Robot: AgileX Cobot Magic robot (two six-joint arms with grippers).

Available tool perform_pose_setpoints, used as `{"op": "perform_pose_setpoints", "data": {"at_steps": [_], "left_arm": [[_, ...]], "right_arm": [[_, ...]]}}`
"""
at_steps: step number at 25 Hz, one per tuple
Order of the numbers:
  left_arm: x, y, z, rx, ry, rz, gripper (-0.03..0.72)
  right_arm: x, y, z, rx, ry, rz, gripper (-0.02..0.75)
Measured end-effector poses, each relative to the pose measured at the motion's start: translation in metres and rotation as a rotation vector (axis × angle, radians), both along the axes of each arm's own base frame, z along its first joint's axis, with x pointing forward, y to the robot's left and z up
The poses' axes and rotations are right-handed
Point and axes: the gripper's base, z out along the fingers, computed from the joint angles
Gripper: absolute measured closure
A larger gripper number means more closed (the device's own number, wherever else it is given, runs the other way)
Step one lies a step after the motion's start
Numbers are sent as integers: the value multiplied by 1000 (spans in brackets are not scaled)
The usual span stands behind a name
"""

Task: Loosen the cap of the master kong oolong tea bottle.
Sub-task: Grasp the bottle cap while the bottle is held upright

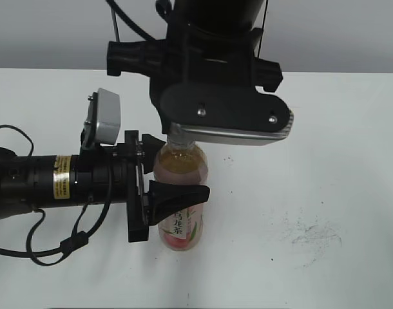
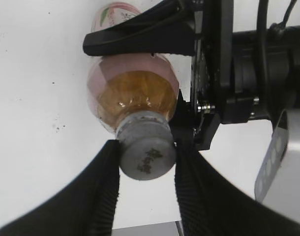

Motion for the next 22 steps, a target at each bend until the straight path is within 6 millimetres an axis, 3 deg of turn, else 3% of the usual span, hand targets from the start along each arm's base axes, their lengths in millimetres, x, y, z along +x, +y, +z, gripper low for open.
{"op": "perform_pose_setpoints", "data": {"at_steps": [5, 9, 12, 17, 22], "left_arm": [[0, 0, 0, 0, 0, 0, 241], [0, 0, 0, 0, 0, 0, 241], [0, 0, 0, 0, 0, 1, 241], [0, 0, 0, -1, 4, 6, 241], [0, 0, 0, -1, 5, 6, 241]], "right_arm": [[0, 0, 0, 1, 1, -6, 475], [0, 0, 0, 27, 41, -151, 475], [0, 0, 0, 69, 105, -402, 435], [1, -1, 0, 148, 220, -878, 191], [0, -1, 0, 246, 367, -1410, 171]]}}
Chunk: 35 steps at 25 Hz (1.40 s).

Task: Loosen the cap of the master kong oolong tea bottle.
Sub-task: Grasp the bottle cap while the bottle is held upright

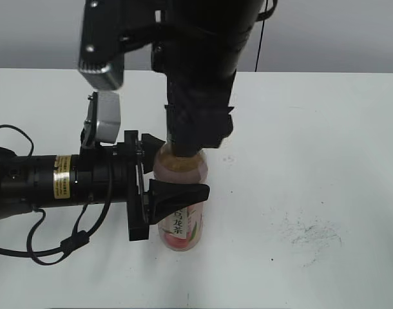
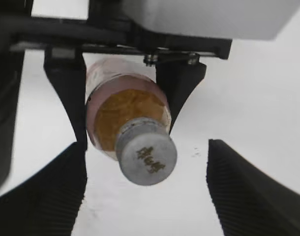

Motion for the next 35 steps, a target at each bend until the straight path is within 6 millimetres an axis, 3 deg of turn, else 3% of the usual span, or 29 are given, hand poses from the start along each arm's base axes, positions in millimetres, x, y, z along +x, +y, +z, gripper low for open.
{"op": "perform_pose_setpoints", "data": {"at_steps": [7, 10, 14, 20, 25, 32, 35], "left_arm": [[0, 0, 0, 0, 0, 0, 241], [0, 0, 0, 0, 0, 0, 241], [0, 0, 0, 0, 0, 0, 241], [0, 0, 0, 0, 0, 0, 241], [0, 0, 0, 0, 0, 0, 241], [0, 0, 0, 0, 0, 0, 241], [1, 0, 0, 0, 6, 8, 241]], "right_arm": [[-1, 1, 0, 138, 202, -723, 181], [-1, 0, 0, 164, 239, -877, 212], [-1, 0, 0, 175, 255, -939, 300], [0, 0, 0, 170, 245, -928, 465], [0, 0, 0, 150, 217, -825, 476], [-1, -1, 1, 72, 103, -389, 484], [-1, -1, 3, 32, 39, -153, 622]]}}
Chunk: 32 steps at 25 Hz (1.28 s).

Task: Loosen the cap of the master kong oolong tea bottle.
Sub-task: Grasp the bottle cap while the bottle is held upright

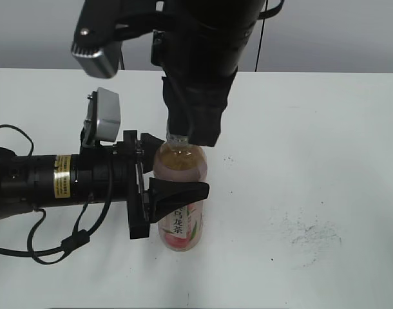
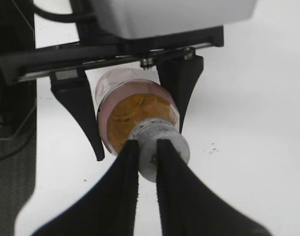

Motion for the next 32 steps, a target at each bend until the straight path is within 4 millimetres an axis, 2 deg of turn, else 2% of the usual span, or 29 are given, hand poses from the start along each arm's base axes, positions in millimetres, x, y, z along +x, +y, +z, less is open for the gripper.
{"op": "perform_pose_setpoints", "data": {"at_steps": [4, 7, 9, 11, 14, 16, 25, 28, 32], "left_arm": [[0, 0, 0, -1, 4, 4, 241], [0, 0, 0, -1, 4, 3, 241], [0, 0, 0, 0, 3, 2, 241], [0, 0, 0, 0, 3, 2, 241], [0, 0, 0, 0, 2, 2, 241], [0, 0, 0, 0, 2, 2, 241], [0, 0, 0, 0, 0, 0, 241], [0, 0, 0, 0, 0, 0, 241], [0, 0, 0, 0, 0, 0, 241]], "right_arm": [[-2, 1, 0, -33, -55, 263, 680], [-3, 2, 1, -36, -65, 336, 673], [-3, 2, 1, -28, -58, 337, 609], [-4, 3, 1, -14, -42, 303, 498], [-4, 4, 0, 10, -3, 188, 351], [-5, 4, 0, 29, 28, 85, 303], [2, -2, 0, 90, 121, -548, 276], [1, -1, 0, 110, 150, -639, 276], [2, 2, -6, 105, 175, -665, 277]]}}
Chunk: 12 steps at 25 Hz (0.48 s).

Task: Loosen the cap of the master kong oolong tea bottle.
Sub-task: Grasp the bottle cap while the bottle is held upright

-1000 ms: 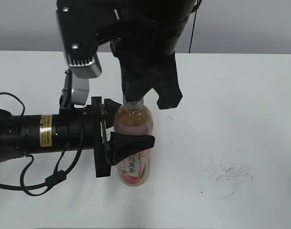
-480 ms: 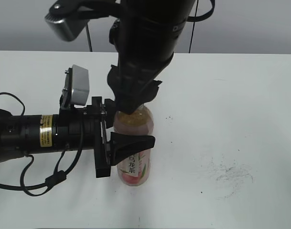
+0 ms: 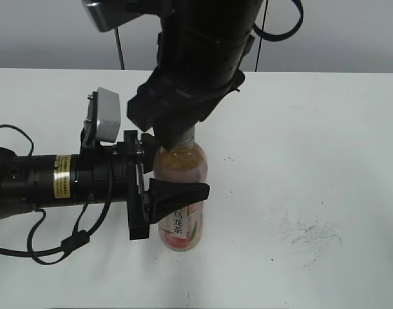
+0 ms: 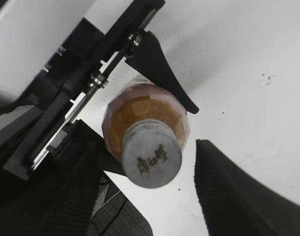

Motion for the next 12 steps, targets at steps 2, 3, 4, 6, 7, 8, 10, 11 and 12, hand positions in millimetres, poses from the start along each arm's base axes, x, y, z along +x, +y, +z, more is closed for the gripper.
{"op": "perform_pose_setpoints", "data": {"at_steps": [2, 3, 4, 6, 7, 8, 10, 11, 12], "left_arm": [[0, 0, 0, 0, 0, 0, 241], [0, 0, 0, 0, 0, 0, 241], [0, 0, 0, 0, 0, 0, 241], [0, 0, 0, 0, 0, 0, 241], [0, 0, 0, 0, 0, -1, 241], [0, 0, 0, 0, 0, -1, 241], [0, 0, 0, 0, 0, -1, 241], [0, 0, 0, 0, 0, -1, 241], [0, 0, 0, 1, -2, -3, 241]], "right_arm": [[0, 0, -2, -2, 4, -2, 295], [0, 0, -2, -2, 4, -2, 316], [0, 0, -2, -2, 4, -3, 344], [0, 0, -2, -5, 1, 7, 411], [0, 0, -2, -6, -1, 17, 452], [0, 1, -2, -9, -7, 36, 469], [0, 1, -2, -22, -25, 110, 469], [0, 1, -2, -30, -35, 152, 469], [1, 0, -2, -41, -50, 212, 469]]}}
